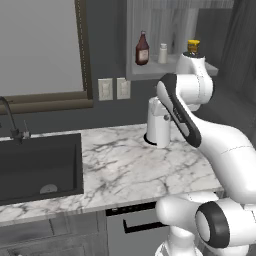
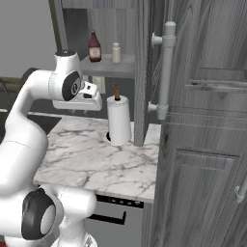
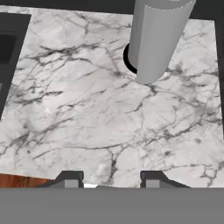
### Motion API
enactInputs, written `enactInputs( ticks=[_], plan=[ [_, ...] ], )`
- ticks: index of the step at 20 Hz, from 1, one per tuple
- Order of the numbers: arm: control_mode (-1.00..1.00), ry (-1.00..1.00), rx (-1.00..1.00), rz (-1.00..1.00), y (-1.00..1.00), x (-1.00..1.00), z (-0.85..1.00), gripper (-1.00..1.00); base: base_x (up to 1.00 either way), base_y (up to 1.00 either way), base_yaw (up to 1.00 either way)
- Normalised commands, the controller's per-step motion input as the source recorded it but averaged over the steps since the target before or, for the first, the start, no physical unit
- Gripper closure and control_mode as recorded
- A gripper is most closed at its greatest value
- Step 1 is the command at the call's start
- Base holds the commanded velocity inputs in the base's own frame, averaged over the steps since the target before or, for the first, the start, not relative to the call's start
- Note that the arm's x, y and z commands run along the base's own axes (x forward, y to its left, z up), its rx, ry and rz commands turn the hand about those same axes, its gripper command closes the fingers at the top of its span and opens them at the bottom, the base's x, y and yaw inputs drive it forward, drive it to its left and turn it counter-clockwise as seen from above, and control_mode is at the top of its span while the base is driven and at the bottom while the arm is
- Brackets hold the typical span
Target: Collect the turmeric, ketchup, and shaker from the cabinet and place them next to the stove.
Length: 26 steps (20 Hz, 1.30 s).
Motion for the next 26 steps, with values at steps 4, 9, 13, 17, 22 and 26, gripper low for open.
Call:
enactInputs(
  ticks=[4, 9, 13, 17, 22, 26],
  plan=[
    [-1.00, -0.01, -0.03, 0.02, 0.00, -0.32, -0.01, -1.00, 0.00, 0.00, 0.00],
    [-1.00, -0.34, 0.00, 0.01, -0.01, -0.85, 0.00, -1.00, 0.00, 0.00, 0.00],
    [-1.00, -0.52, 0.00, -0.08, -0.03, -0.69, 0.20, -1.00, 0.00, 0.00, 0.00],
    [-1.00, -0.55, -0.01, -0.15, -0.08, -0.35, 0.46, -1.00, 0.00, 0.00, 0.00],
    [-1.00, -0.48, 0.00, -0.19, -0.06, -0.03, 0.57, -1.00, 0.00, 0.00, 0.00],
    [-1.00, -0.38, 0.00, -0.18, -0.06, 0.04, 0.62, -1.00, 0.00, 0.00, 0.00]
  ],
)
